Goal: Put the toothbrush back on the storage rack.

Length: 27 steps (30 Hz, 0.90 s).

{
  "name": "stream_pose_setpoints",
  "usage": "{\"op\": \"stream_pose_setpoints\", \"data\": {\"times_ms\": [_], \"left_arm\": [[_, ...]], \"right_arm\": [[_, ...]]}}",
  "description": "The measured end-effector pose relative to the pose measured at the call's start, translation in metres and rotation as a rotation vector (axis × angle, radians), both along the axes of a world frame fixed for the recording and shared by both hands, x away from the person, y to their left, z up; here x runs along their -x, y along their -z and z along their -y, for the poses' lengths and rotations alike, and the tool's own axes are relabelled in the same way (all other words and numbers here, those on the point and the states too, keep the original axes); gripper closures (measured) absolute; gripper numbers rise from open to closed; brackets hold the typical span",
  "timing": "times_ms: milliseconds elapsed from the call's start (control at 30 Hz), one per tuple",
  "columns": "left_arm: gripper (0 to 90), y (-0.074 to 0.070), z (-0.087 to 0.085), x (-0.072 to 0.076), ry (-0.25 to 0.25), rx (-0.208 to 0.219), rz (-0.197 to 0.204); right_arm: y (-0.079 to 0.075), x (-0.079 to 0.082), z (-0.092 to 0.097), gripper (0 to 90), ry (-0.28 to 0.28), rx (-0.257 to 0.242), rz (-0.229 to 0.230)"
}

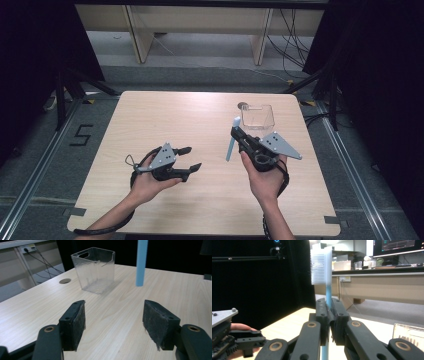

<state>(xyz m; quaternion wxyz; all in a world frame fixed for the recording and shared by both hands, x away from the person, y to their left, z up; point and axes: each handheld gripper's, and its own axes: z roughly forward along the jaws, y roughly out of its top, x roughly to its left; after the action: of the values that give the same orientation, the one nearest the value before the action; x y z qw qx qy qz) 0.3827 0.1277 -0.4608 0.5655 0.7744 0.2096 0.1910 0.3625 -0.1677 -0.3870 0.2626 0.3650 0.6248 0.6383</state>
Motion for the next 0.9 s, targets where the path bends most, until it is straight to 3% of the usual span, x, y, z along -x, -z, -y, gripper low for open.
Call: {"op": "stream_pose_setpoints", "data": {"times_ms": [33,67,100,267,333,400,433,567,767,867,900], "left_arm": [[34.5,0.000,-0.004,0.000,-0.009,-0.004,-0.003],[34.5,0.000,-0.006,0.000,-0.014,-0.001,-0.004],[34.5,0.000,-0.009,0.000,-0.018,0.006,-0.003],[34.4,0.000,-0.019,0.001,-0.044,0.009,-0.006],[34.2,0.001,-0.022,0.000,-0.046,0.029,-0.005],[34.2,0.002,-0.027,0.001,-0.063,0.017,-0.015],[34.2,0.002,-0.028,0.001,-0.065,0.017,-0.014],[34.1,0.005,-0.034,0.000,-0.075,0.033,-0.017],[34.0,0.008,-0.047,0.002,-0.110,0.026,-0.026],[34.0,0.010,-0.054,0.003,-0.130,0.021,-0.028],[34.0,0.011,-0.058,0.004,-0.136,0.026,-0.029]], "right_arm": [[0.000,0.000,0.001,85.8,-0.001,0.001,-0.004],[0.000,-0.002,0.003,85.8,0.004,0.014,0.024],[-0.001,0.000,0.002,85.8,0.006,-0.003,0.002],[-0.002,-0.002,0.008,85.7,0.011,0.011,0.018],[-0.002,-0.003,0.010,85.7,0.027,0.017,0.020],[-0.002,-0.003,0.012,85.7,0.028,0.010,0.031],[-0.003,-0.003,0.013,85.7,0.033,0.008,0.016],[-0.003,-0.004,0.018,85.7,0.050,0.028,0.034],[-0.006,-0.006,0.023,85.8,0.073,0.015,0.024],[-0.007,-0.009,0.028,85.8,0.084,0.047,0.044],[-0.008,-0.009,0.028,85.8,0.080,0.025,0.015]]}}
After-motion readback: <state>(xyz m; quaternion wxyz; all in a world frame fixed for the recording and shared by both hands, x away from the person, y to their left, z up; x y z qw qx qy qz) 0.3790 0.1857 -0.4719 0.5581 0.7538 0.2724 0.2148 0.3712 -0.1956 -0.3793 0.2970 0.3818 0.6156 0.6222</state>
